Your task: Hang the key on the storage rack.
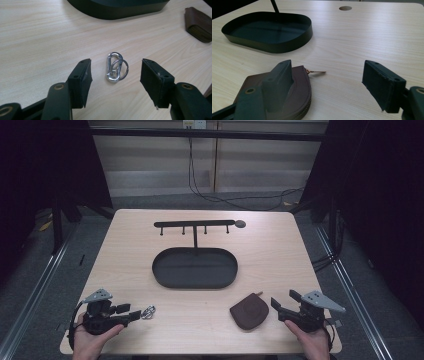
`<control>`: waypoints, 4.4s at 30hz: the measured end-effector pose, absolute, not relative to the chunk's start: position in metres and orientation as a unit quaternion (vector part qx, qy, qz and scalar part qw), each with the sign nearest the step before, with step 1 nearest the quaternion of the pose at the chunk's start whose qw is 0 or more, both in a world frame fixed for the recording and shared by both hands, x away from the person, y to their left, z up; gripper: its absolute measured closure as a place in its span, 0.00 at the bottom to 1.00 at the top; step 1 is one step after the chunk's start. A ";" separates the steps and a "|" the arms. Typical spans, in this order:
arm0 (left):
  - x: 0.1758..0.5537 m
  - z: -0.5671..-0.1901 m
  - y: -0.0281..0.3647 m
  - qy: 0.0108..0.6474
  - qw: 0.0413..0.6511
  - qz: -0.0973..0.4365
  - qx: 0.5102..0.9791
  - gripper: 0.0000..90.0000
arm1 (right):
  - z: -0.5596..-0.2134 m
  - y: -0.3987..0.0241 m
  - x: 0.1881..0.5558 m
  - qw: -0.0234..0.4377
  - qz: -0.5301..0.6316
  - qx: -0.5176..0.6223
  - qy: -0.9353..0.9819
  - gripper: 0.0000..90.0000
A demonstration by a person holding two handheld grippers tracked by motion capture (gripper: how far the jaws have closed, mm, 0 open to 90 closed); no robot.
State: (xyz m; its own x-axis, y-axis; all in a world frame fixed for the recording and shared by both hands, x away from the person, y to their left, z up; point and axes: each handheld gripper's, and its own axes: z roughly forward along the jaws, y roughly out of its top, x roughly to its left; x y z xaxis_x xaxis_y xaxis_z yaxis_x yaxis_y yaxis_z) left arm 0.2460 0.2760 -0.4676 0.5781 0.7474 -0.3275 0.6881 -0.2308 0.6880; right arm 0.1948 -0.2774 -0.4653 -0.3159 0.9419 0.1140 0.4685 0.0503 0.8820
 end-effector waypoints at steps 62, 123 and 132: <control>0.286 -0.442 0.233 0.361 0.253 -0.007 0.898 0.74 | -0.466 -0.278 0.200 0.177 0.445 0.536 0.695 0.22; 0.311 -0.443 0.197 0.299 0.155 -0.050 0.940 1.00 | -0.470 -0.279 0.205 0.158 0.434 0.550 0.696 0.22; 0.321 -0.452 0.194 0.295 0.142 -0.040 0.944 0.71 | -0.471 -0.279 0.205 0.152 0.435 0.548 0.698 0.22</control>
State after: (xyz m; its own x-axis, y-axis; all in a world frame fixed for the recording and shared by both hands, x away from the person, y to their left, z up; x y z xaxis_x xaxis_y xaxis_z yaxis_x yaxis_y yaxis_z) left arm 0.3209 0.1941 -0.4517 0.8230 0.5453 -0.1592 0.5680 -0.7856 0.2454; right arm 0.2050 -0.2792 -0.4705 -0.3520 0.8978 0.2648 0.6324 0.0195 0.7744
